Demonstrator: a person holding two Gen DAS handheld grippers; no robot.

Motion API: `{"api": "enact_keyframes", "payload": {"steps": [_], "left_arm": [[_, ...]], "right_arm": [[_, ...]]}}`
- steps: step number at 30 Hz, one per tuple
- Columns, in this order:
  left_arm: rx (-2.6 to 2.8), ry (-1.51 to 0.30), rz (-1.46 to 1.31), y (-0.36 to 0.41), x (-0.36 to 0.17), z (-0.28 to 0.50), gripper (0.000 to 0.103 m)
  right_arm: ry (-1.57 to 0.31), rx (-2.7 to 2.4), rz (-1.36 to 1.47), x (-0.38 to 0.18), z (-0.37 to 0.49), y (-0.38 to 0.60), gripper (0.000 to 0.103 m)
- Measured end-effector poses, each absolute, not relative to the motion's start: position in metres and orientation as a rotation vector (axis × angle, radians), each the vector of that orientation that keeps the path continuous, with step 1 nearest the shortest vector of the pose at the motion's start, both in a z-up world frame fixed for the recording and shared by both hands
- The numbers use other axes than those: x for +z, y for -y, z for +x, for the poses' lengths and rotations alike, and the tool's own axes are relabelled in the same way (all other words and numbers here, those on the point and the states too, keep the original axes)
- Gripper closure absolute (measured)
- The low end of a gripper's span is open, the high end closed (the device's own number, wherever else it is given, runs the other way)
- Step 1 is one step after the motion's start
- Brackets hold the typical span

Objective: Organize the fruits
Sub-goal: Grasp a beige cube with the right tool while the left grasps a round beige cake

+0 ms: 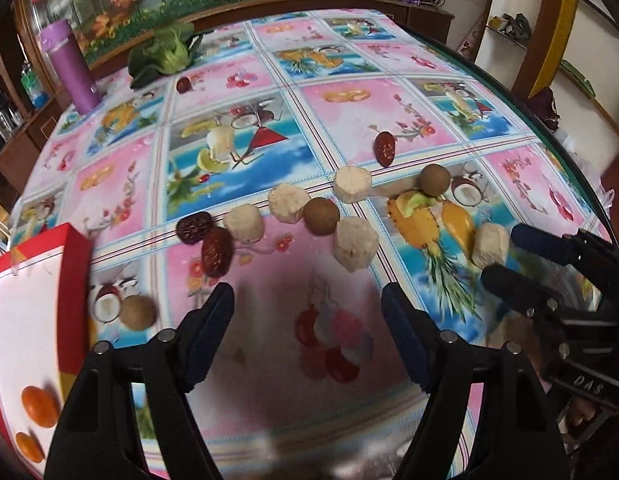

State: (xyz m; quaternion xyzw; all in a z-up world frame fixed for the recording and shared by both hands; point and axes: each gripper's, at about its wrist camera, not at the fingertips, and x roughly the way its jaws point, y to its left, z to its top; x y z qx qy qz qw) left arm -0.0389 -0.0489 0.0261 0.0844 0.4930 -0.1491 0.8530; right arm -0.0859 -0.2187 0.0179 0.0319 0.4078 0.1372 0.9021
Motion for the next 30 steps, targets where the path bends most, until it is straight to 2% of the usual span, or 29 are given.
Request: {"api": "enact_keyframes", "payload": {"steps": [5, 7, 10, 12, 14, 16, 17, 24, 30], "left_arm": [[-0.367, -1.062, 0.138, 0.057, 0.024, -0.029, 0.036], [-0.382, -1.073, 0.13, 0.062, 0.023, -0.026, 0.048], [-0.387, -1.064, 0.134, 0.068, 0.023, -0.021, 0.051], [-0.387, -1.061, 0.126, 0.068, 0.023, -0.018, 0.058], [-0.389, -1.057, 0.121, 0.069, 0.023, -0.016, 0.063], [-0.389, -1.048, 0.131, 0.07, 0.023, -0.017, 0.069], [-0.394, -1.043, 0.133, 0.071, 0.023, -0.018, 0.075], [-0.398, -1.036, 0.111, 0.065, 0.024, -0.027, 0.075], [-0.355, -0.949, 0.096, 0.033, 0.049, -0.06, 0.075]], "right_arm": [[-0.865, 0.285, 0.046, 0.016, -0.083, 0.217, 0.048], [-0.88, 0.286, 0.04, 0.015, -0.081, 0.215, 0.049], [-0.887, 0.281, 0.015, 0.015, -0.079, 0.212, 0.054], [-0.885, 0.27, 0.001, 0.015, -0.078, 0.212, 0.066], [-0.883, 0.263, -0.004, 0.015, -0.078, 0.211, 0.072], [-0.88, 0.263, -0.008, 0.015, -0.079, 0.21, 0.072], [-0.879, 0.261, -0.01, 0.015, -0.08, 0.21, 0.073], [-0.885, 0.266, 0.021, 0.017, -0.088, 0.207, 0.073], [-0.895, 0.307, 0.03, 0.026, -0.089, 0.188, 0.073]]}}
